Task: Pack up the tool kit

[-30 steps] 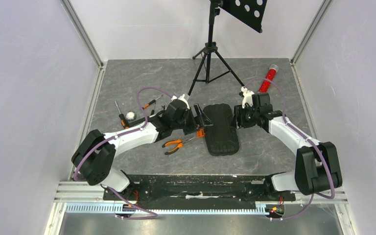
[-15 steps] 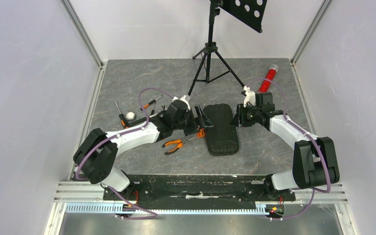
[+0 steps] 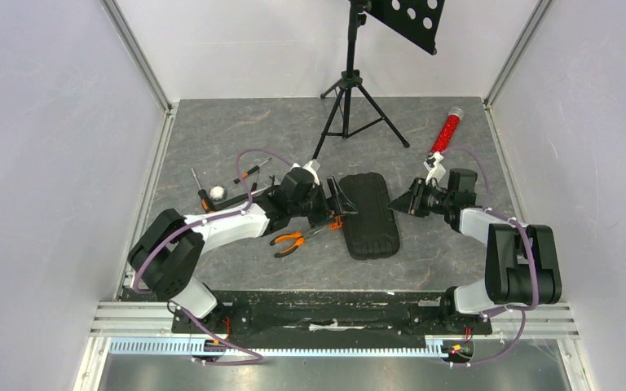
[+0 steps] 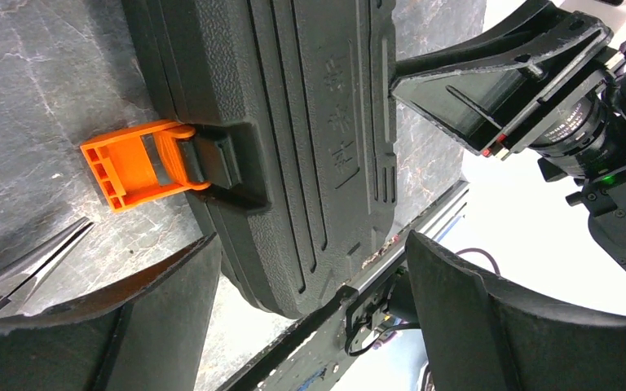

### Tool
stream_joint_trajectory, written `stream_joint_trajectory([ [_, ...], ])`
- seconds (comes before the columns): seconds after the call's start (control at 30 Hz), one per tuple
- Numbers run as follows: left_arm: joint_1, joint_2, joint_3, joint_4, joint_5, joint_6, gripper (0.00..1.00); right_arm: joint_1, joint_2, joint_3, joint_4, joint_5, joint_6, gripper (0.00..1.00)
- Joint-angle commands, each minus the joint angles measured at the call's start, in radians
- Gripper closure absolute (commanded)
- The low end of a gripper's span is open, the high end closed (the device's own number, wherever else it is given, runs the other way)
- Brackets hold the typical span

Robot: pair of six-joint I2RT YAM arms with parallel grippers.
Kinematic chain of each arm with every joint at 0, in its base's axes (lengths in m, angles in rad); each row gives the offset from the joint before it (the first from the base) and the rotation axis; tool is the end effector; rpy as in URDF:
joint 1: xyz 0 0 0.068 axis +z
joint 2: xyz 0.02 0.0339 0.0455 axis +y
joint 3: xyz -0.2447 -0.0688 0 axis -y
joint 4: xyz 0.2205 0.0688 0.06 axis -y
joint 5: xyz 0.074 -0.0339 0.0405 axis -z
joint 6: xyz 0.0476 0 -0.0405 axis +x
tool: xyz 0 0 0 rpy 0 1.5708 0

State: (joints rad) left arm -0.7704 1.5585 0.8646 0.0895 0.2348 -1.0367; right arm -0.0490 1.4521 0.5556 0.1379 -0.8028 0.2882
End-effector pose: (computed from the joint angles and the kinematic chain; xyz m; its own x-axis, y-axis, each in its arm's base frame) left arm 0.2247 -0.2335 0.1949 -0.9088 -0.2845 -0.3051 0.0637 0.6281 -0.7755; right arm 0.2546 0.0218 0.1480 -0.7973 0.2368 -0.5552 -0.2720 0.6802 0.6807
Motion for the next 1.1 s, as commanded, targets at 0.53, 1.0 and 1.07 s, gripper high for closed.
stream_joint_trajectory([
  [0.53,0.036,0.181,0.139,0.098,0.083,-0.062,0.10,-0.051,0.098,-0.120,0.024,0.041,0.005,0.82],
  [1.0,0.022,0.161,0.187,0.134,0.120,-0.088,0.11,-0.023,0.073,-0.105,-0.021,0.093,-0.033,0.81],
  [1.07,0.013,0.148,0.213,0.134,0.123,-0.088,0.11,-0.010,0.074,-0.104,-0.021,0.103,-0.034,0.80],
])
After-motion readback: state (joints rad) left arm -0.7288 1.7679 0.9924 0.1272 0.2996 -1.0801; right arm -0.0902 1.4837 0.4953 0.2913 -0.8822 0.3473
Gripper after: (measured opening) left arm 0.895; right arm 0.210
